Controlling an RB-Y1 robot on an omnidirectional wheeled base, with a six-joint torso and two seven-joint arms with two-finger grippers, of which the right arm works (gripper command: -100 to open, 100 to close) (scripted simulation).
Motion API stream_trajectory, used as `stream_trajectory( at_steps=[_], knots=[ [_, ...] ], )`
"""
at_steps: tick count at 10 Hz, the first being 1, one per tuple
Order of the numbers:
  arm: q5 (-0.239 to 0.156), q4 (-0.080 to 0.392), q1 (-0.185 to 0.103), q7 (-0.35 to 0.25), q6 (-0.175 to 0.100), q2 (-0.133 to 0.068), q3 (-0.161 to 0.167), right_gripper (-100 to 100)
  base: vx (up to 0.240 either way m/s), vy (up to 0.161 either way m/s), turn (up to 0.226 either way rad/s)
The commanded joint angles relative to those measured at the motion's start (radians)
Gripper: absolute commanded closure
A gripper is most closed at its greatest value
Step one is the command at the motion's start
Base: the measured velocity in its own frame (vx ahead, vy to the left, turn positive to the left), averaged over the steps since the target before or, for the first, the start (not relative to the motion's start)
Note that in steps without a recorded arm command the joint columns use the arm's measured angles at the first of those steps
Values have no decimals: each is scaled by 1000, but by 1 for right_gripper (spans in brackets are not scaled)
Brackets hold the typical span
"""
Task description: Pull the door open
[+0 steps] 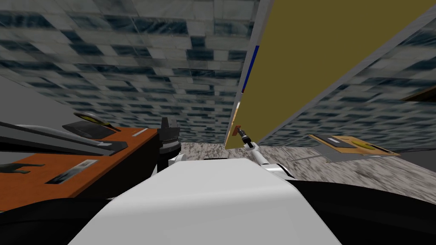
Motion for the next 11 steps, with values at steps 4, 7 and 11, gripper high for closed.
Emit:
stream_trajectory(
  at_steps=[4, 7, 11],
  knots=[
    [-51, 4, -10, -114, 10, 4, -8, 100, -45, -55, 73],
    [-84, 2, -15, -192, 20, 14, -5, 100, -52, -40, 63],
    [-133, -1, -23, -298, 36, 30, -2, 100, -41, -38, 61]
  ],
)
